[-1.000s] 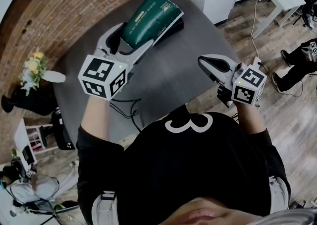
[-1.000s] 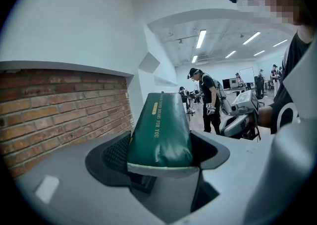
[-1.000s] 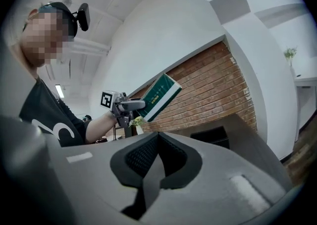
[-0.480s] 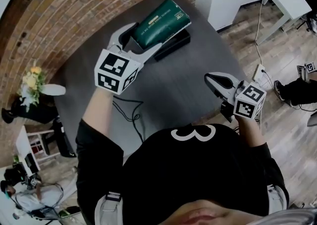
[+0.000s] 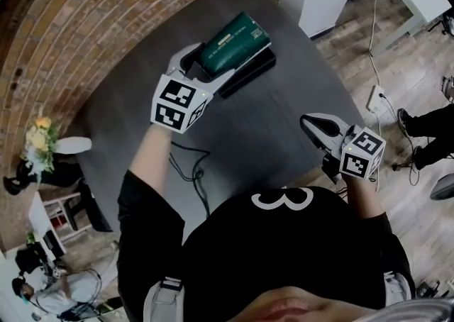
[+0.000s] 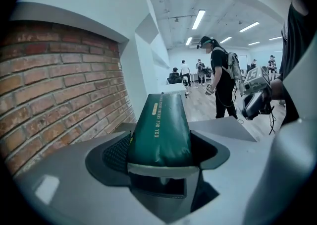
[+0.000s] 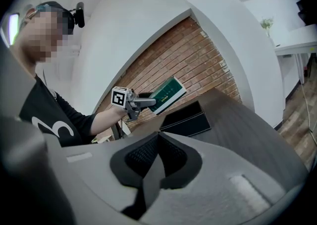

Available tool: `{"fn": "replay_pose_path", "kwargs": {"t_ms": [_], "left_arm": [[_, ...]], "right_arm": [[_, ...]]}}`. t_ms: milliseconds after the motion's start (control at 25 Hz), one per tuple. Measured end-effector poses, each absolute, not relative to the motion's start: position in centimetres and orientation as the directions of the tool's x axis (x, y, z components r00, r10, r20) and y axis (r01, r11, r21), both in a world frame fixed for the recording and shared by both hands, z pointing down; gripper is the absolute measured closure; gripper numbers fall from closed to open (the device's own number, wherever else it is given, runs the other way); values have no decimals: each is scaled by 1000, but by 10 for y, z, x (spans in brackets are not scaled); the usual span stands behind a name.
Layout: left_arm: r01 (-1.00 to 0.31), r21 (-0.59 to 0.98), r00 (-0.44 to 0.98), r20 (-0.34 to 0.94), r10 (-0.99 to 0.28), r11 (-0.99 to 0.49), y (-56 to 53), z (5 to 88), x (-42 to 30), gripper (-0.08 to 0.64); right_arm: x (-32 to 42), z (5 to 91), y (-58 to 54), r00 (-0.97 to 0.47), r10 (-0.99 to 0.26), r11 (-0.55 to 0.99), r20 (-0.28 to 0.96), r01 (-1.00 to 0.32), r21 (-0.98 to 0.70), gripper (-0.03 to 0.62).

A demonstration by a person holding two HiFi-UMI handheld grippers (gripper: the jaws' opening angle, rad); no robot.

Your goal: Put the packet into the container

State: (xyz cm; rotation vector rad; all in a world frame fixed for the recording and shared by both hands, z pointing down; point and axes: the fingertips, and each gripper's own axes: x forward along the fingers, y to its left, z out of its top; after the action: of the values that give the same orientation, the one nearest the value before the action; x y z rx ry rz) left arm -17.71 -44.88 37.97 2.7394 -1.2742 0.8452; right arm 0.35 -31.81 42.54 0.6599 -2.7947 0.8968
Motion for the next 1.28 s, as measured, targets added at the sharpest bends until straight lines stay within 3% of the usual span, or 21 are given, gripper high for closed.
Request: {"fn": "replay_pose_path", "kwargs": {"t_ms": [560,1280], "left_arm": [[-665,-168,502,621,-602,-727,-474,471,-184,166],[-628,-129,490,701,-519,-767,-483,509,-180,147]], "right_arm": [[9,464,-323,-886,-365,661,285,-462,-591,591],[14,478,-321,-874,-373,631,311,-485,-606,591]]}}
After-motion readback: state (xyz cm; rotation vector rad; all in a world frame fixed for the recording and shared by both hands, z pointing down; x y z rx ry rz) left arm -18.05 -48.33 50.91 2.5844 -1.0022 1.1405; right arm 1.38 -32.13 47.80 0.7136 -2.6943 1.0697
